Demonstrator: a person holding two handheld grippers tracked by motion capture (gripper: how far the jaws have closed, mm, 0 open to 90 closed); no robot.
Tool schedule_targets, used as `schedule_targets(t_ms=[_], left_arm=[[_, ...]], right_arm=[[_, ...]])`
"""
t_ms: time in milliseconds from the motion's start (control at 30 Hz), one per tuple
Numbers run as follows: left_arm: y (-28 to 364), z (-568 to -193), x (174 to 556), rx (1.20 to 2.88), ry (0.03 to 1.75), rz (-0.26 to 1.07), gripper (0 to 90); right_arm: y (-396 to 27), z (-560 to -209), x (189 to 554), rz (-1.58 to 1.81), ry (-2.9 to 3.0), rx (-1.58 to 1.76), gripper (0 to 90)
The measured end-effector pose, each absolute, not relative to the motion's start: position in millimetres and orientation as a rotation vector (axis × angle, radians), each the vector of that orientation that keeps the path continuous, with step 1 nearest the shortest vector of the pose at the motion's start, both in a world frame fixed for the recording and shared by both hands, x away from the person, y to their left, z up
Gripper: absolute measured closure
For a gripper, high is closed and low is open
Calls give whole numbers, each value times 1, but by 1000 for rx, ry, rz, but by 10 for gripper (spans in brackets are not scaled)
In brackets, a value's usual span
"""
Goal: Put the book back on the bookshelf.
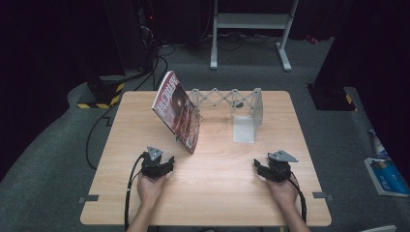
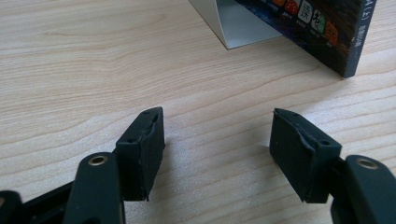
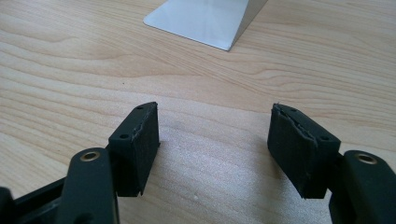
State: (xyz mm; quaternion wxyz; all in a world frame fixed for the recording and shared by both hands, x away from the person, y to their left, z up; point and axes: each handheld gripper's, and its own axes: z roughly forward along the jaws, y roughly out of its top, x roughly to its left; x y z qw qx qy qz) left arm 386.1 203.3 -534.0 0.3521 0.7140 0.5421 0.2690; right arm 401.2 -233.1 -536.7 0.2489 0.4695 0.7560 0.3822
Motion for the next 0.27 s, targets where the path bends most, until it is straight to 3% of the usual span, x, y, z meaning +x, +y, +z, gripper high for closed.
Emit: schedule_targets(t_ms=[267], left_arm=[[203, -534, 386, 1851, 1402, 697, 357]], right_arm=[[-233, -537, 401, 1041, 2060, 1279, 341]])
